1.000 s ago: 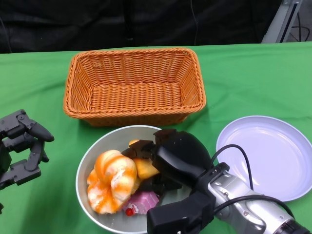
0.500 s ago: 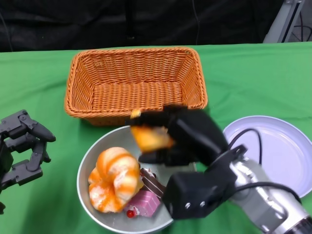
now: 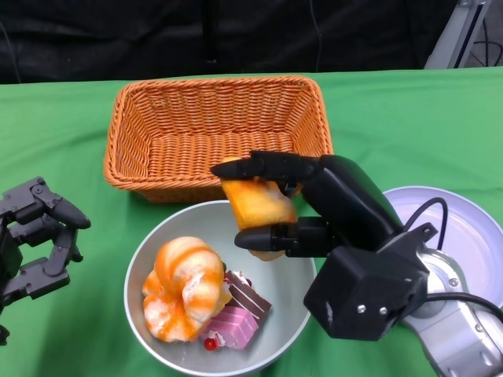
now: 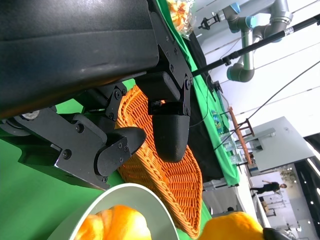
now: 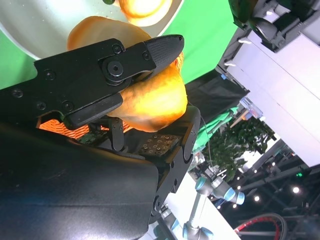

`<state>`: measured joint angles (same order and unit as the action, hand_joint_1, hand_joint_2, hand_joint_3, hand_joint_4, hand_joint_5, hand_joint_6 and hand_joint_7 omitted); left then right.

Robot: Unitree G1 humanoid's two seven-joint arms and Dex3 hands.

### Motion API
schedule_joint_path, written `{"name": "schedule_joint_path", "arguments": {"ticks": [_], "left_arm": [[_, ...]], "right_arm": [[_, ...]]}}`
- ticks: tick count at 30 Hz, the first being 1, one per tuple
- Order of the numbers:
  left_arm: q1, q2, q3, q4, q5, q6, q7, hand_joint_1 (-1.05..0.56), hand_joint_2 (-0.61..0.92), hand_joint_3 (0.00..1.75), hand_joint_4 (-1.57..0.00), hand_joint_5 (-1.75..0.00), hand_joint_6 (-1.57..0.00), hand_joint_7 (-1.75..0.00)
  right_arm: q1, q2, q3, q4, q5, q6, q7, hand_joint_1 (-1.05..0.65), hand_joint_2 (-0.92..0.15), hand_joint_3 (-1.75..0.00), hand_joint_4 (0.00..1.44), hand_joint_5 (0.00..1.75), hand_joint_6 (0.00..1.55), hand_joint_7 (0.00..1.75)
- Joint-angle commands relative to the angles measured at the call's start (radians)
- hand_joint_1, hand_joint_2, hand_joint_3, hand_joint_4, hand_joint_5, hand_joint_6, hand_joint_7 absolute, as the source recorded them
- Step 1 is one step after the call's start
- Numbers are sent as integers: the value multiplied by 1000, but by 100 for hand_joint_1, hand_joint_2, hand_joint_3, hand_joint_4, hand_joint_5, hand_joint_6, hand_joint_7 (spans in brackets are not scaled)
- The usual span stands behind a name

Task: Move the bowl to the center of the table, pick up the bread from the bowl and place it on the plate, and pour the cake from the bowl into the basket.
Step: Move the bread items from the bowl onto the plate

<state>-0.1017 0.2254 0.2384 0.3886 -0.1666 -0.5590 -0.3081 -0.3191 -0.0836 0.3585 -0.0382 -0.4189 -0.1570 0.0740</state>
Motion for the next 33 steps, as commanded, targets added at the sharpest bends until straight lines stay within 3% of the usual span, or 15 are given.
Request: {"name": "schedule_joint_path", "arguments": {"ticks": [1, 4, 7, 11, 19, 25, 29, 33], "left_arm": [[2, 10, 4, -10, -8, 4, 6, 3, 65, 101, -80, -165, -77, -132], [-1, 11, 5, 2, 6, -7, 18, 3, 64, 101, -79, -164, -77, -132], [-2, 11, 5, 3, 8, -9, 20, 3, 64, 101, -79, -164, -77, -131], [-4, 13, 3, 4, -2, -1, 13, 4, 65, 101, -79, -165, -77, -131], [-6, 17, 2, 11, 1, -1, 14, 4, 66, 100, -79, -165, -77, -132], [-12, 19, -1, 25, 8, -10, 15, 3, 66, 99, -79, -164, -77, -132], [-25, 23, -4, 56, 3, -18, 2, 3, 67, 98, -78, -164, -76, -131], [-29, 26, -5, 65, 1, -21, 0, 3, 67, 97, -78, -164, -77, -130]], "right_arm": [[11, -5, -14, -18, 11, 11, 11, -19, -92, -5, 75, 156, 105, 33], [64, -71, -74, -99, 14, 6, 27, -17, -92, -5, 74, 157, 105, 33], [74, -78, -84, -117, 14, 10, 35, -17, -92, -4, 74, 158, 105, 33], [173, -166, -205, -173, 38, -7, 33, -17, -92, -5, 75, 165, 106, 35], [226, -180, -262, -201, 60, -20, 27, -16, -92, -4, 76, 168, 107, 38], [277, -188, -311, -252, 55, 34, 33, -18, -92, -4, 73, 169, 105, 39], [313, -254, -392, -128, 8, -61, -55, -15, -90, -2, 75, 173, 105, 41], [307, -282, -402, -62, -10, -113, -90, -13, -90, -2, 73, 170, 104, 41]]}}
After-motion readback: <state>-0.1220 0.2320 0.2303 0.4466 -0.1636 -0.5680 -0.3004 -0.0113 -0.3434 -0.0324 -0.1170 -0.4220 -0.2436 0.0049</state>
